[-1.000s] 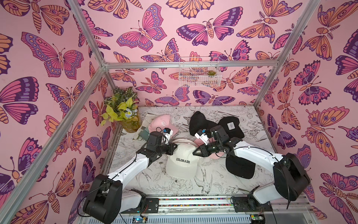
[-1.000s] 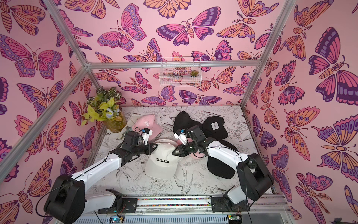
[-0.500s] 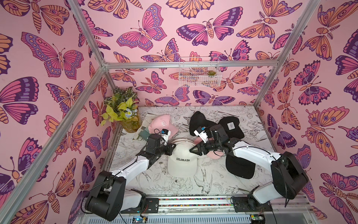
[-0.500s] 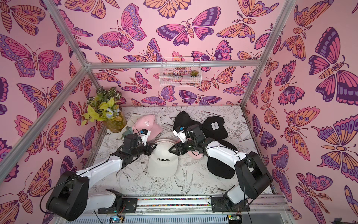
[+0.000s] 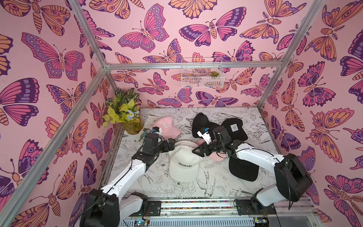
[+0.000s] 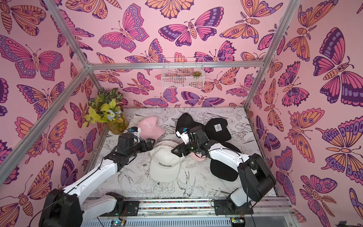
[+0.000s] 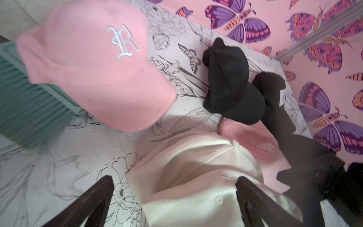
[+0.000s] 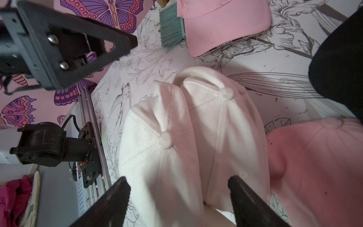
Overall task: Stack the baseball caps by color
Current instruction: Place the baseball cap on the baseball cap.
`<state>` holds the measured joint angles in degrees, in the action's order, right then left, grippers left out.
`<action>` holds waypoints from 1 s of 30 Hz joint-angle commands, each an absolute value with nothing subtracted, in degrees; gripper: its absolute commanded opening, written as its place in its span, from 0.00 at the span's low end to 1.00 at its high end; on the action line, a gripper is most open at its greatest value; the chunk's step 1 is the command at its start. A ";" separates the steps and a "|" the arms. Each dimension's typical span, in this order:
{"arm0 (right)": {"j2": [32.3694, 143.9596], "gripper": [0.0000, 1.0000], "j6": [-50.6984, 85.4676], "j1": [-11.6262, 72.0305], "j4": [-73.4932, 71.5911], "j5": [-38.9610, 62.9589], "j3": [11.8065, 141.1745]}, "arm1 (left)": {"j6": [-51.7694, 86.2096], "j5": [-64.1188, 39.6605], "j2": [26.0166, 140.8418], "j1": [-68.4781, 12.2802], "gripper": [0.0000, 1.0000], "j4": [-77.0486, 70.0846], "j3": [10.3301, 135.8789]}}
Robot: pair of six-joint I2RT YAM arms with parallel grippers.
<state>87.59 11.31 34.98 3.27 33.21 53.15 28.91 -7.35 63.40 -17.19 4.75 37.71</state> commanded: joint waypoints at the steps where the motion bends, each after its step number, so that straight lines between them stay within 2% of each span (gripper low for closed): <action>1: 89.28 0.83 6.47 35.32 9.47 35.34 57.91 | 38.06 -5.69 59.41 -16.87 1.00 21.97 37.56; 4: 93.27 0.83 7.11 35.33 11.62 38.24 61.09 | 43.33 -13.34 56.49 -16.96 0.99 27.90 34.61; 9: 96.03 0.81 8.83 35.59 11.58 43.32 64.04 | 48.27 -20.27 48.73 -17.31 0.98 35.30 29.95; 13: 97.14 0.78 7.73 36.04 13.89 43.34 65.74 | 55.76 -31.42 44.89 -17.98 0.92 28.84 21.50; 17: 97.62 0.73 8.33 36.26 12.67 44.14 64.99 | 59.24 -34.13 43.96 -18.94 0.90 23.11 15.92; 20: 97.87 0.71 9.25 36.44 11.19 45.52 64.13 | 64.27 -37.02 44.00 -18.98 0.87 11.09 10.55; 26: 97.80 0.66 9.64 36.60 10.81 48.00 63.54 | 64.69 -41.60 51.03 -18.98 0.62 0.05 9.36; 28: 97.74 0.63 9.76 36.73 10.89 48.91 63.26 | 64.62 -41.70 51.68 -18.99 0.44 -0.53 9.32; 30: 97.40 0.53 10.47 36.74 10.49 49.74 63.05 | 64.84 -41.33 51.79 -18.98 0.24 -0.41 9.06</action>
